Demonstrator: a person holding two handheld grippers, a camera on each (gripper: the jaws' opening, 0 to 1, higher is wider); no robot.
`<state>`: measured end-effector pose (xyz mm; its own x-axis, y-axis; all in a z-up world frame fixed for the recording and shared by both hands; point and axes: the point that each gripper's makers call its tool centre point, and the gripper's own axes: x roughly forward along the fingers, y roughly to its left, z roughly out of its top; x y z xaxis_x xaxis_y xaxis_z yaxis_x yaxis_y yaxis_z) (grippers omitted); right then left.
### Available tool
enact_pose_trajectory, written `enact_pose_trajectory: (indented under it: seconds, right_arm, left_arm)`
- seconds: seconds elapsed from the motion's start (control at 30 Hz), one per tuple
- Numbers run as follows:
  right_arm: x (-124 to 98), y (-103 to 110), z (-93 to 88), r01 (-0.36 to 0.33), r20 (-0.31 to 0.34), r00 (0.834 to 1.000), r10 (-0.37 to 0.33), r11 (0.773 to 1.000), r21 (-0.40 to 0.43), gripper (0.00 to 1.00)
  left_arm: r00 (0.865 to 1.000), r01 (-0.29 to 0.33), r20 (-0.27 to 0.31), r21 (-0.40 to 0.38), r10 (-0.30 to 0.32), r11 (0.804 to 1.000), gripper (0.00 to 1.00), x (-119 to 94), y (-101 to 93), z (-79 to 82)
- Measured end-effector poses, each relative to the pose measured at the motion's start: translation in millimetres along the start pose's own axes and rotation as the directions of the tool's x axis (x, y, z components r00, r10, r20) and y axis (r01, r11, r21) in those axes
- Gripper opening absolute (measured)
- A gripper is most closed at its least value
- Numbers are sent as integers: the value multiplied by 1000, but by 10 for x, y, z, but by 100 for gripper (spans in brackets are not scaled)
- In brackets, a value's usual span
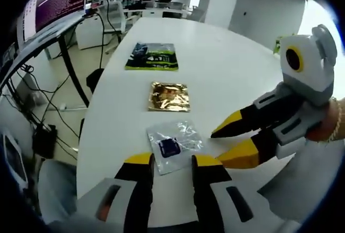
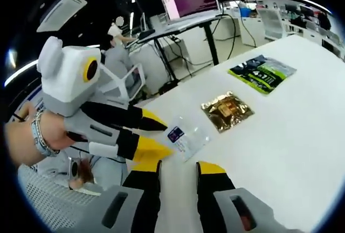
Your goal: Arrange the skincare products in the storage area until every visible bottle or jar stands upright without overlapping.
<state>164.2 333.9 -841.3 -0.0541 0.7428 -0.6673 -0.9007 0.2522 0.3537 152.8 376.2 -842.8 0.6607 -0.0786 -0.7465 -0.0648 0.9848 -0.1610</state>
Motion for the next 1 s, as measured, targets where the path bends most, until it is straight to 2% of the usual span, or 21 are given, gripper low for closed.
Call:
enact_pose_trajectory:
  seconds: [0.17,0.3,0.37,0.47,0.6,0.63,0.7,0.8,0.9,0.93,0.97,1.0]
  right_arm:
    - [16,-9,41,15,11,1000,-15,1000,-25,16]
    - [13,-37,46,20,18,1000,-20,1000,6,13]
    - [7,-48,38,21,24,999,-21,1000,7,12]
    - [-17,-41,17,23,27,999,-23,1000,-4,11]
    - [-30,-86,11,38,38,999,-37,999,-23,8]
    - [-25,-95,15,39,42,998,-38,999,-20,7]
    - [-25,-102,16,39,47,998,-39,999,-13,6]
    - [-27,-103,12,46,52,998,-45,998,-30,6]
    - [-43,-159,5,84,58,995,-80,993,-80,4]
    - [-45,-170,9,90,64,994,-84,992,-87,2]
    - [-49,-181,2,91,66,994,-86,992,-87,1]
    - [-37,-160,0,68,70,996,-63,995,-68,0]
  left_arm:
    - [999,32,15,-42,-31,999,17,-8,-30,7]
    - [999,43,29,-83,-41,996,17,-11,-50,14]
    - [997,60,46,-128,-55,990,17,-11,-61,25]
    - [994,98,66,-244,-84,965,12,-29,-34,3]
    - [992,120,80,-330,-99,936,0,-45,34,-61]
    - [987,152,107,-374,-121,915,0,-60,8,-43]
    - [984,170,117,-416,-132,893,0,-71,11,-52]
    - [982,183,127,-420,-142,889,0,-61,9,-65]
    - [968,246,160,-461,-192,853,0,-81,-66,-47]
    - [961,267,190,-472,-199,840,0,-87,-72,-7]
    - [949,300,241,-495,-203,815,0,-118,-69,59]
    - [926,359,292,-494,-238,792,0,-135,-110,135]
